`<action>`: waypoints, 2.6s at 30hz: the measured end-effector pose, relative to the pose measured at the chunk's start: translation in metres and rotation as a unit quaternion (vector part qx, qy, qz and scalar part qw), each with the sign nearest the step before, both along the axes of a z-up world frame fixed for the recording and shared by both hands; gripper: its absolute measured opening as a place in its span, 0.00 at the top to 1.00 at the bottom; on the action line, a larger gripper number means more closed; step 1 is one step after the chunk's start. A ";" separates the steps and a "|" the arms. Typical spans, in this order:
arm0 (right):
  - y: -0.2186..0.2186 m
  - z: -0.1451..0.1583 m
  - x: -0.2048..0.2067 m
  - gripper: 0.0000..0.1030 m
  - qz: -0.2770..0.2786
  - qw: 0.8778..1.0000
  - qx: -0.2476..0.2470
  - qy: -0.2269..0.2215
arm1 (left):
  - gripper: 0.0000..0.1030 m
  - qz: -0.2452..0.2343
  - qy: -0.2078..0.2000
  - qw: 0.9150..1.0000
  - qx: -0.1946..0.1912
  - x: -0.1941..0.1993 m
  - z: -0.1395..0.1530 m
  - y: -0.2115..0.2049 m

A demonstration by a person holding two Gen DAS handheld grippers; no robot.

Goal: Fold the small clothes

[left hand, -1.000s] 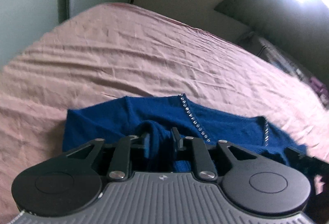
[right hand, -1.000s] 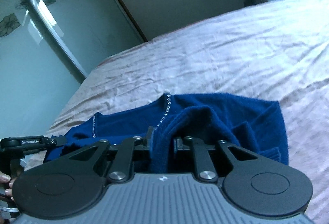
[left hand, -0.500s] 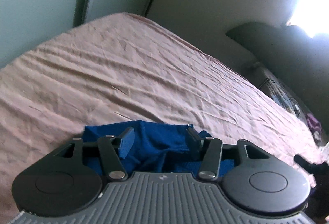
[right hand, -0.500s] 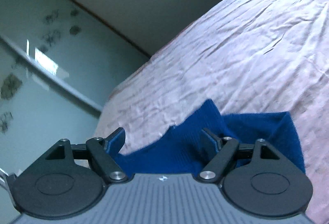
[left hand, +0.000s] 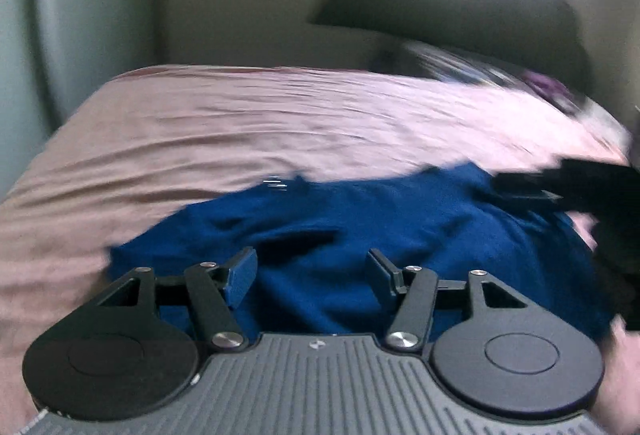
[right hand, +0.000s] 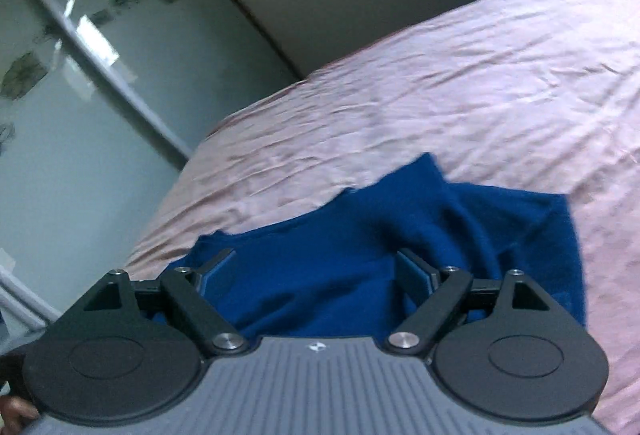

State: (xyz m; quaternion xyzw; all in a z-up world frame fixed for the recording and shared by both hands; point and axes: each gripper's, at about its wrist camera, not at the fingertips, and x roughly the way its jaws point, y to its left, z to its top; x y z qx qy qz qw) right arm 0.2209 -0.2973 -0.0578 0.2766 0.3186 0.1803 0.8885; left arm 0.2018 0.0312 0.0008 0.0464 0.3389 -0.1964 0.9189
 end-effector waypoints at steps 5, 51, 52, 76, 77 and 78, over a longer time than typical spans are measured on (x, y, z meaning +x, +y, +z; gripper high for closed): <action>0.008 -0.009 0.001 0.16 0.008 1.000 0.001 0.016 | 0.38 -0.018 0.030 0.999 0.020 0.025 -0.022 -0.018; -0.025 -0.022 -0.172 0.92 -0.060 0.989 -0.135 -0.016 | 0.85 0.103 0.054 0.991 -0.064 -0.096 -0.041 0.113; -0.028 -0.023 -0.174 0.94 -0.064 0.990 -0.121 -0.016 | 0.92 0.104 0.055 0.991 -0.066 -0.096 -0.040 0.115; 0.022 0.012 -0.166 0.92 -0.031 0.979 -0.195 -0.055 | 0.18 0.101 -0.055 0.993 0.004 -0.108 0.003 0.072; 0.026 0.006 -0.161 0.92 -0.024 0.980 -0.189 -0.048 | 0.17 0.089 -0.056 0.994 0.012 -0.105 0.000 0.060; 0.029 -0.001 -0.156 0.92 -0.023 0.981 -0.188 -0.037 | 0.17 0.081 -0.056 0.995 0.024 -0.103 -0.003 0.050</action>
